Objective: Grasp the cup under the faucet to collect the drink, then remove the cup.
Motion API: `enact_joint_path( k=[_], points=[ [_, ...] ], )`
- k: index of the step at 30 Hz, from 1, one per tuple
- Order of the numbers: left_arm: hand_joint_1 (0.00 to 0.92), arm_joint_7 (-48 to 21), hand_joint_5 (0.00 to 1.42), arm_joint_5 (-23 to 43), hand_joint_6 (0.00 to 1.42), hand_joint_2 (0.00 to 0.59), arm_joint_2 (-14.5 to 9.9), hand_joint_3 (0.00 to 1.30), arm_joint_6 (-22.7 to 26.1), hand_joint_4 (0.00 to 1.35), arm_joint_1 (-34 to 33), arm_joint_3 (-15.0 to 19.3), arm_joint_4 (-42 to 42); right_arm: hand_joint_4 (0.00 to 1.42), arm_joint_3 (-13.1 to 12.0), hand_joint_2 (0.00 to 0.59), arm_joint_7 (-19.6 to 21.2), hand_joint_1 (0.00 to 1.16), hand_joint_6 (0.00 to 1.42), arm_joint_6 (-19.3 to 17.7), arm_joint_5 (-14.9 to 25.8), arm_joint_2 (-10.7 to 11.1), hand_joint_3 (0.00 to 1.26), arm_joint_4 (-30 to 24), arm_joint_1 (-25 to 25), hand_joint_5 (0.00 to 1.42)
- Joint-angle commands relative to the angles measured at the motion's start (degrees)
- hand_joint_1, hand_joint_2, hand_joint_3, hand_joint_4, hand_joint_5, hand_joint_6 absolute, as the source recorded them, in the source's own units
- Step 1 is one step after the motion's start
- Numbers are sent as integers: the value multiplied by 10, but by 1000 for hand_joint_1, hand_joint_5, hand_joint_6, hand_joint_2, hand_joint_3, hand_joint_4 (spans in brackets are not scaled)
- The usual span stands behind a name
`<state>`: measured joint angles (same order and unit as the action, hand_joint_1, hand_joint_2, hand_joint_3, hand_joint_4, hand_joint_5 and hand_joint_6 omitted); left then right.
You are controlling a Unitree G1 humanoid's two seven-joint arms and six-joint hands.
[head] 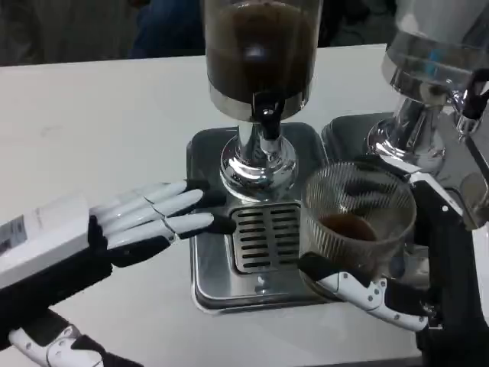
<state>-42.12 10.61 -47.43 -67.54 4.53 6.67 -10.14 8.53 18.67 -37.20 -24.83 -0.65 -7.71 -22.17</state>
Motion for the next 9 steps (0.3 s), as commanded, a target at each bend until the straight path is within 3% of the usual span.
enact_joint_path(
  k=[1,9],
  points=[
    [0,4,0,-5,58,111,-20,139,-4,0,10,1,8,1002,4,108,-1,1098,1424,-8,14,-9,849,-24,5,1212],
    [0,5,0,-5,58,110,-20,145,-1,0,13,4,11,1002,6,110,-12,1097,1424,-7,18,-13,850,-25,7,1212]
  ],
)
